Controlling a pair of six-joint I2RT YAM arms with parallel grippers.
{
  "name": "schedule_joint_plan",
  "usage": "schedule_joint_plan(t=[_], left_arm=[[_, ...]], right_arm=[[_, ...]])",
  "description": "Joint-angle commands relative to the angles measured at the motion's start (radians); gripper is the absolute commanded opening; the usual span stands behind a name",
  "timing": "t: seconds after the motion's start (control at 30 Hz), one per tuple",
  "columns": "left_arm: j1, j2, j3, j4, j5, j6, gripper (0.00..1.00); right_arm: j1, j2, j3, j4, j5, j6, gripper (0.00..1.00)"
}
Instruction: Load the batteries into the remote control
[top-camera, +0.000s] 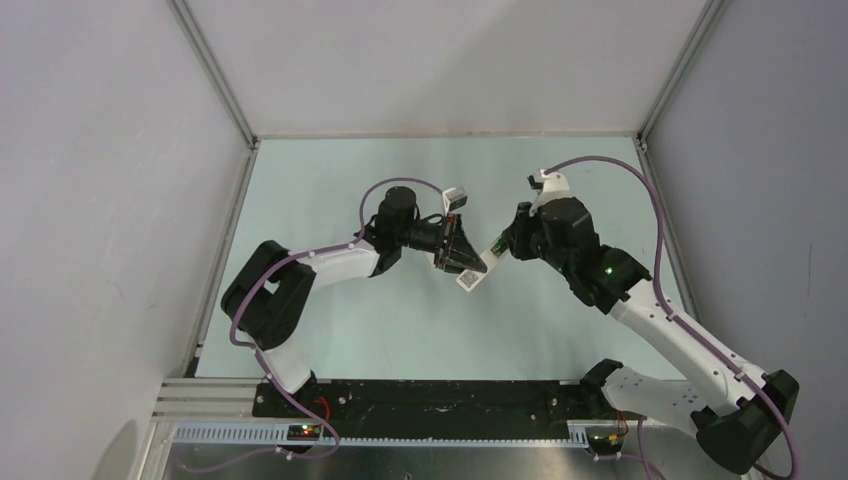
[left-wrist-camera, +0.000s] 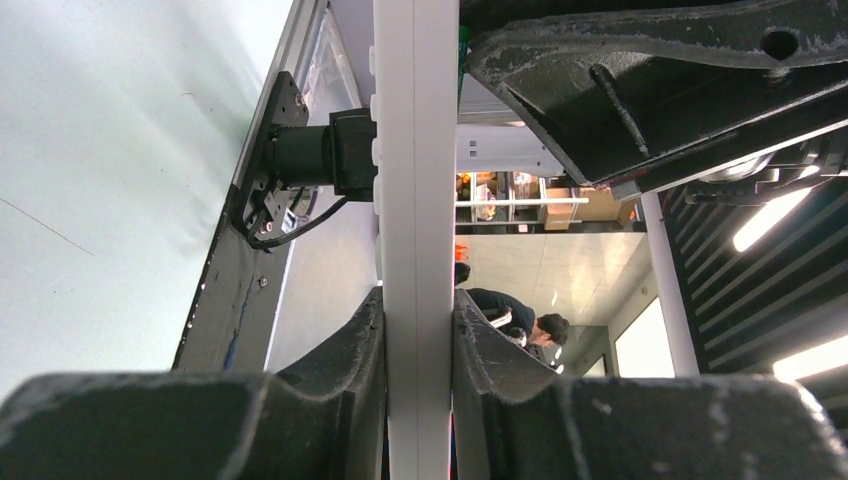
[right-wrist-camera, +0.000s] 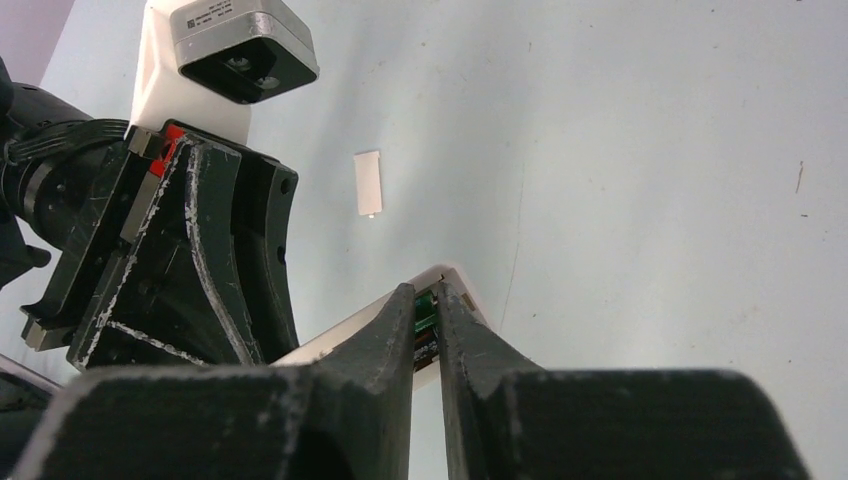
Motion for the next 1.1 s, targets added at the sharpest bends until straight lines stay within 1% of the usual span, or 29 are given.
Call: schedule_joint_plan(t=[0.0,0.33,0.53,0.63,0.7,0.73,0.87,0.97,1.07], left_arm=[[0.01,-0.006,0.022,0.051,0.025,0.019,0.0],[0.02,-0.021,0.057,0.051,0.038,-0.007,0.0],[0.033,-0.04,0.066,0.051,0.044,-0.012,0.0],[0.035,-0.044,0.069,0.051,0.049,-0.016,0.0],[0.037,-0.047,0.07,0.052,0.05,-0.021,0.0],[0.038,-0.05,0.072,0.054,0.05,-0.028,0.0],[0.048,-0.061,0.088,0.069,0.058,-0.052,0.0],[0.054,-0.068,0.097,0.077,0.068,-0.07,0.0],[0.06,-0.07,0.097,0.083,0.071,-0.081,0.0]], right_arm=[[0.0,0.014,0.036,-0.019,-0.02,-0.022,0.14],[0.047,0.062,0.023,-0.034,-0.001,-0.033,0.01],[0.055,0.073,-0.001,-0.001,-0.044,0.01,0.0],[0.069,0.076,-0.017,0.024,-0.034,0.031,0.0],[0.102,0.073,-0.032,0.04,0.038,0.042,0.0],[0.116,0.071,-0.05,0.049,0.114,0.046,0.0],[0.18,0.051,-0.128,0.133,0.262,0.032,0.0],[0.213,0.046,-0.166,0.17,0.342,0.029,0.0],[0.235,0.04,-0.188,0.201,0.376,0.018,0.0]])
